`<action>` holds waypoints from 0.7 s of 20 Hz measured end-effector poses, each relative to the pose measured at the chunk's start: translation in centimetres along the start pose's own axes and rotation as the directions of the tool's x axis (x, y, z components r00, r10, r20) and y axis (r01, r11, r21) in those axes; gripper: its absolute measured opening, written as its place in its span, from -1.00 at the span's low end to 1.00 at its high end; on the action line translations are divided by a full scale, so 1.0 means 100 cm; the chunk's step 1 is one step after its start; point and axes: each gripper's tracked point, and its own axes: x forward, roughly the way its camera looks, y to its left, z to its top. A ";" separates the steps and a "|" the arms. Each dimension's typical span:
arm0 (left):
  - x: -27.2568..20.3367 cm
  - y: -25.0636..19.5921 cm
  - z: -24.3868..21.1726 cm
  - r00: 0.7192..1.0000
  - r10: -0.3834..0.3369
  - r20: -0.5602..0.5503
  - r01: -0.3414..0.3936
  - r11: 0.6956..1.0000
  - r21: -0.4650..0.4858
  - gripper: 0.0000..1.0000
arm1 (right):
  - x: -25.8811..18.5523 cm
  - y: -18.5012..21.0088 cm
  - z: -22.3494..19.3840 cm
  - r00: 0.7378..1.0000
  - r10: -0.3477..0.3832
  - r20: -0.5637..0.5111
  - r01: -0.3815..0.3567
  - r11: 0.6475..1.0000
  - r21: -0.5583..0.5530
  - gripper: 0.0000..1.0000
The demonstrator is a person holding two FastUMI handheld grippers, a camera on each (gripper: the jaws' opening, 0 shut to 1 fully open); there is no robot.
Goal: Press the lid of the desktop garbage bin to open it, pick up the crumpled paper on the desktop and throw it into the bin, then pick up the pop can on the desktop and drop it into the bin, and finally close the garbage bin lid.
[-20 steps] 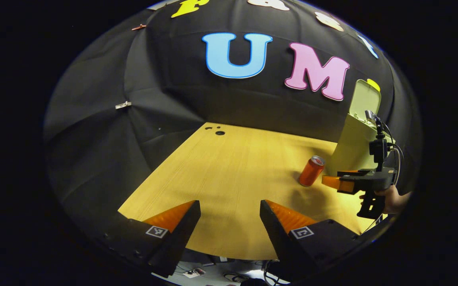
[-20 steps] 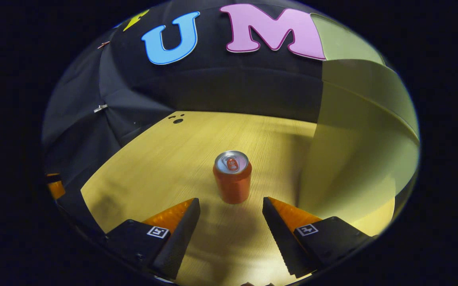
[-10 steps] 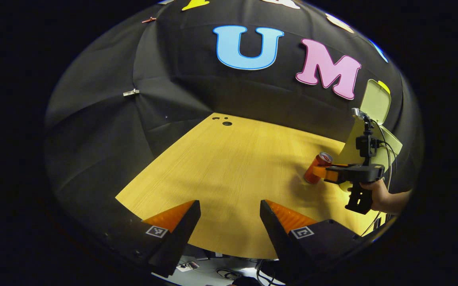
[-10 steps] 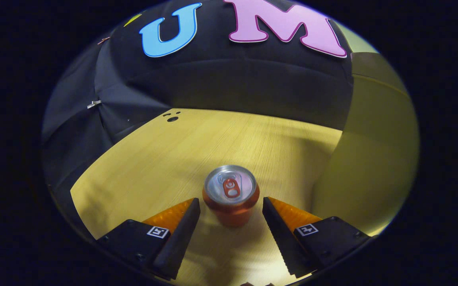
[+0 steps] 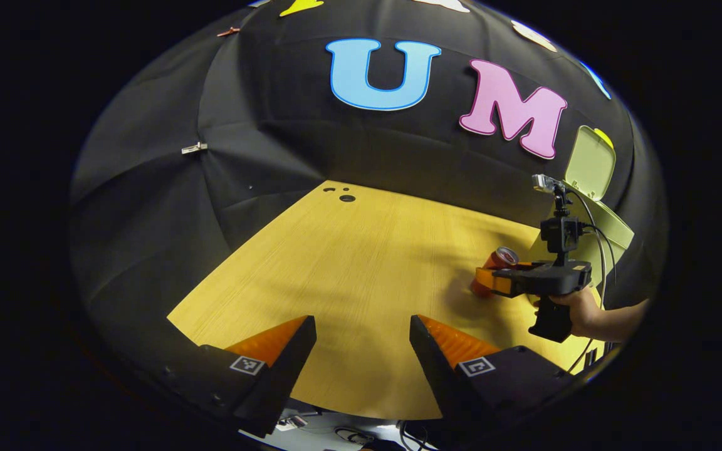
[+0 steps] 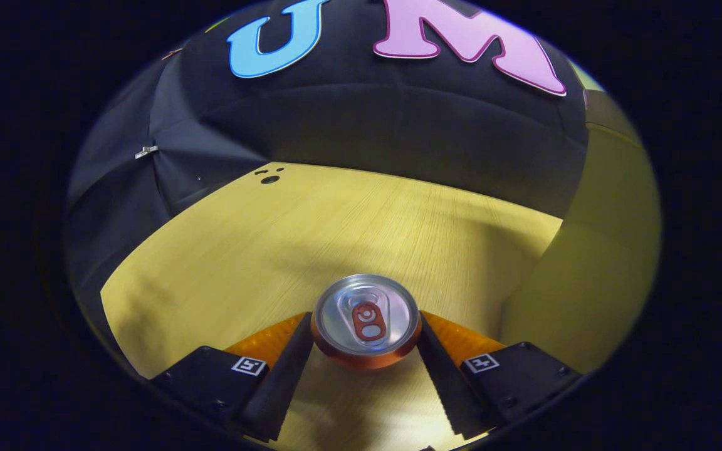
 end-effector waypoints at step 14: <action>-0.022 0.001 0.008 0.998 -0.035 0.055 0.031 0.997 0.072 0.92 | -0.057 0.018 0.057 0.996 0.009 0.092 0.000 0.996 -0.094 0.67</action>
